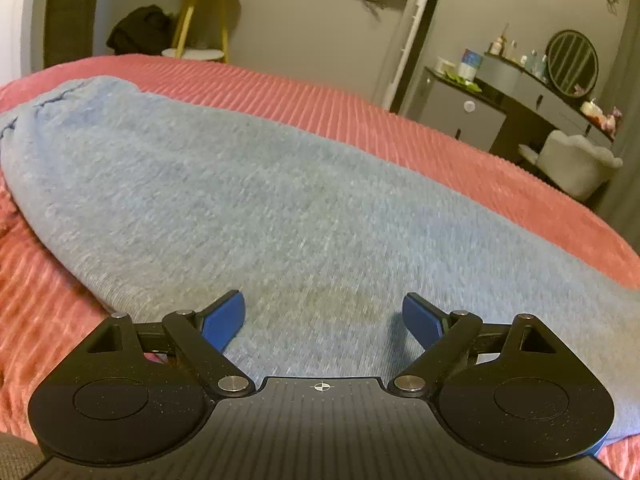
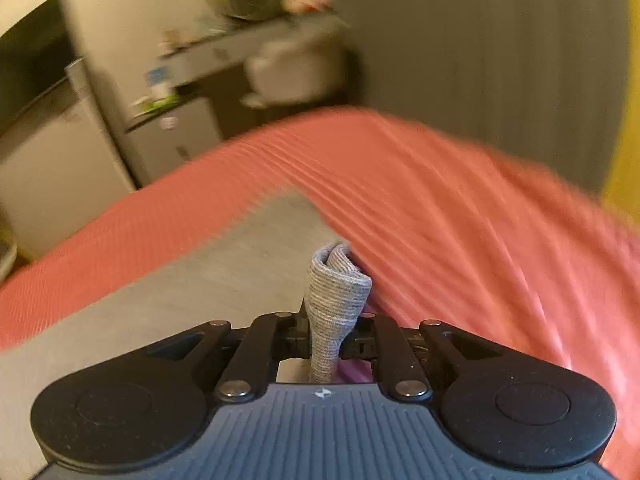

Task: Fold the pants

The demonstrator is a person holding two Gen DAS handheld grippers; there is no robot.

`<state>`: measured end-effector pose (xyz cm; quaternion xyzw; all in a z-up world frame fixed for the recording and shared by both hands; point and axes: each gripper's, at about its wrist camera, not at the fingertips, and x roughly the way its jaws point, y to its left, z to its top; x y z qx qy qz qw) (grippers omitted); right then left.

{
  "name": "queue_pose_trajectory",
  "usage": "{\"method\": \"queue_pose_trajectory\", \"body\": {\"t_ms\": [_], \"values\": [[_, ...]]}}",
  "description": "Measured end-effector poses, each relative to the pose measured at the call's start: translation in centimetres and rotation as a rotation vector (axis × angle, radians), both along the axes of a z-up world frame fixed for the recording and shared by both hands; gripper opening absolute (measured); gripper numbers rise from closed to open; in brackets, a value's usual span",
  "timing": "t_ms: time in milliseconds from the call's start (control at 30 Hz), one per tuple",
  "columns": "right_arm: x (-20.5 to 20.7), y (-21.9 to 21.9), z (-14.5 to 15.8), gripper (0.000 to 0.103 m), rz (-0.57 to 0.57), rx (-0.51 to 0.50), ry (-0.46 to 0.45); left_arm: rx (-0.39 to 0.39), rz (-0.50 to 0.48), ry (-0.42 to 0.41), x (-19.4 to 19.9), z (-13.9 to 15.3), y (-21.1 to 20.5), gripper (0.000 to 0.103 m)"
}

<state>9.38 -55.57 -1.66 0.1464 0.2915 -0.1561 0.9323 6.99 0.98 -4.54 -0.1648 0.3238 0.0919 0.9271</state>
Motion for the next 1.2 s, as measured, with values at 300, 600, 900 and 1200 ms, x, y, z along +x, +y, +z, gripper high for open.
{"method": "queue_pose_trajectory", "body": {"t_ms": [300, 600, 900, 1200], "values": [[-1.5, 23.2, 3.0, 0.009, 0.695, -0.338, -0.112, -0.101, 0.014, -0.053, -0.8, 0.6, 1.5, 0.091], [-1.4, 23.6, -2.4, 0.064, 0.773, 0.074, 0.091, -0.217, -0.143, -0.030, -0.1, 0.8, 0.7, 0.091], [-3.8, 12.3, -4.6, 0.052, 0.369, 0.453, 0.060, -0.414, -0.398, 0.097, 6.3, 0.7, -6.0, 0.093], [-4.3, 10.3, -5.7, 0.056, 0.345, 0.598, 0.013, -0.594, -0.419, 0.235, 12.4, -1.5, -10.2, 0.078]]}}
